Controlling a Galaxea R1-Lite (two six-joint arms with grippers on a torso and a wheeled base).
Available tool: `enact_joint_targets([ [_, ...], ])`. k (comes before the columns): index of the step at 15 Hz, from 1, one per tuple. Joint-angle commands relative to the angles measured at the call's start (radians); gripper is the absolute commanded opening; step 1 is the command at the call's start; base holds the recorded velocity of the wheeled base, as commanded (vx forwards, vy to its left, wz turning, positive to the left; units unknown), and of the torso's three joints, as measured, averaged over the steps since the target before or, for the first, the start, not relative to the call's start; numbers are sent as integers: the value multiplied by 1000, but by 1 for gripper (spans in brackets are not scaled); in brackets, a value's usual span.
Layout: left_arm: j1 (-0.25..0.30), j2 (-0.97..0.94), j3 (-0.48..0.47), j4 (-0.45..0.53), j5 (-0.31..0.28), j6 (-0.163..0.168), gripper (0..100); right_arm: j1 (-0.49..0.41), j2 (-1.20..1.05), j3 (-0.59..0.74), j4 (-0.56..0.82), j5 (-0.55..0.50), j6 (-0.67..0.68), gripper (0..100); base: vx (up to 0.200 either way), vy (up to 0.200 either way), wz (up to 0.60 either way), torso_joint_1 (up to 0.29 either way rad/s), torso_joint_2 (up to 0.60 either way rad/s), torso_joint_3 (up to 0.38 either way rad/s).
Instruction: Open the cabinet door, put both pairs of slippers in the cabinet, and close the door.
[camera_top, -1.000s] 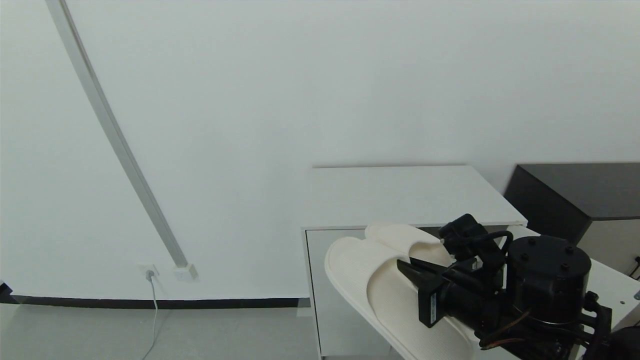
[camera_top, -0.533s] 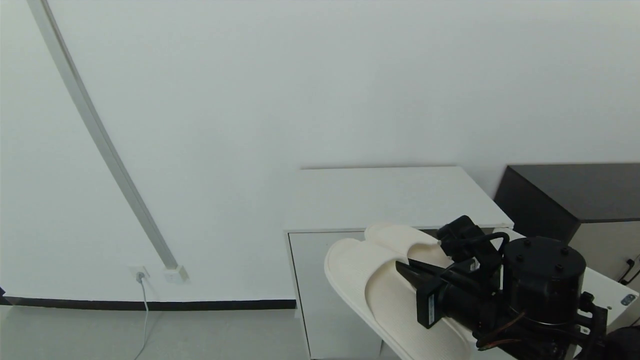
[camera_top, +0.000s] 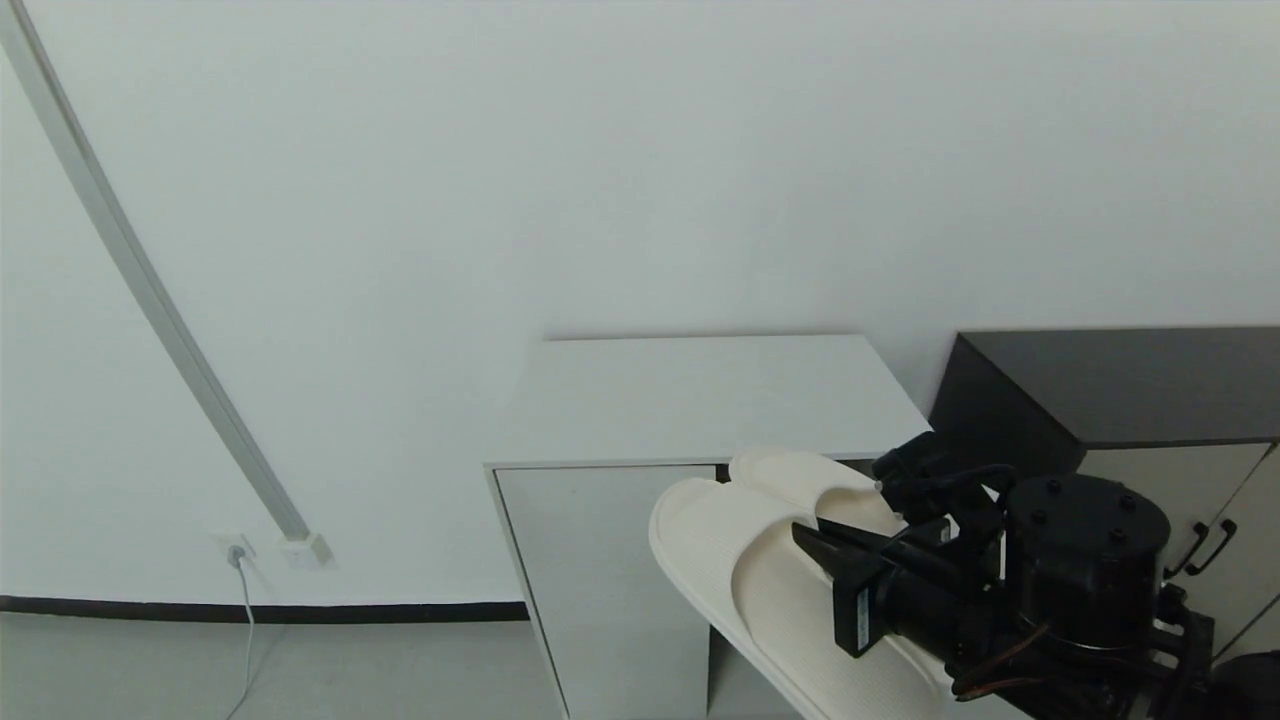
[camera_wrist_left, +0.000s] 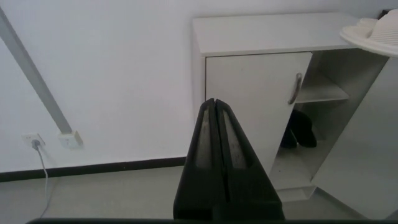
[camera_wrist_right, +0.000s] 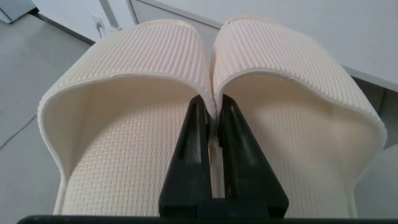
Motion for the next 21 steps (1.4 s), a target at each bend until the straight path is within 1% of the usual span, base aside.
enact_joint_targets([
  [1,0,-2,0,-1,0,1,0,1,6,1,0,-1,1,0,0,-200,0,2,7,2],
  [6,0,0,0,-1,0,1,0,-4,-3,8,0,-1,3,0,0,-200,0,2,2,2],
  [17,0,0,0,0,0,-1,0,16,-6,10,0,-3,3,0,0,0,0,0,0,0],
  [18,0,0,0,0,0,-1,0,28,-7,8,0,-19,5,0,0,0,0,0,0,0],
  [19,0,0,0,0,0,-1,0,51,-6,1,0,-65,6,0,0,0,0,0,0,0],
  [21,0,0,0,-1,0,1,0,71,-4,-1,0,-87,6,0,0,0,0,0,0,0],
])
